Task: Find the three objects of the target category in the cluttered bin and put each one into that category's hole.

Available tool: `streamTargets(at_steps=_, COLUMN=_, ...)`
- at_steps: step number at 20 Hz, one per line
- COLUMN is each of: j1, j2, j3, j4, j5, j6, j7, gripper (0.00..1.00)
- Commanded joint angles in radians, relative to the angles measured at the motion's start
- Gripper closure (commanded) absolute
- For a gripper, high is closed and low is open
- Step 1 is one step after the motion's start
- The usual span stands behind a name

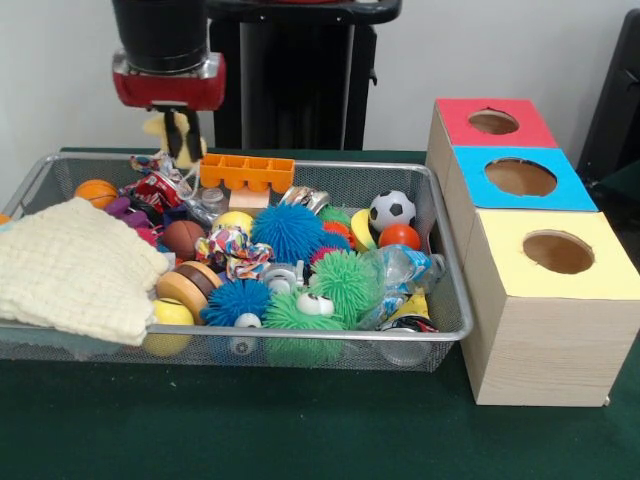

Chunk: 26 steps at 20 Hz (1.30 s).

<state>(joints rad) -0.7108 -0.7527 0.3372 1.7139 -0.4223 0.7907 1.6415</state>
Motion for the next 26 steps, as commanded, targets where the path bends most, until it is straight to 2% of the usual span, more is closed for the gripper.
streamTargets(at_steps=1, j1=0.104, j2=-0.079, j3=-0.03, j4=0.075, j5=0.124, j6=0.079, j7=0.238, gripper=1.0)
streamTargets(at_steps=8, j1=0.212, j2=-0.107, j3=-0.079, j4=0.063, j5=0.237, j6=0.103, j7=0.289, gripper=1.0)
streamTargets(at_steps=14, j1=0.3, j2=-0.131, j3=-0.132, j4=0.092, j5=0.309, j6=0.076, j7=0.335, gripper=1.0)
streamTargets(at_steps=16, j1=0.336, j2=-0.129, j3=-0.156, j4=0.113, j5=0.333, j6=0.052, j7=0.361, gripper=1.0)
streamTargets(at_steps=20, j1=0.383, j2=-0.13, j3=-0.195, j4=0.174, j5=0.361, j6=-0.027, j7=0.366, gripper=1.0)
streamTargets(at_steps=26, j1=0.444, j2=-0.132, j3=-0.237, j4=0.251, j5=0.402, j6=-0.094, j7=0.377, gripper=1.0)
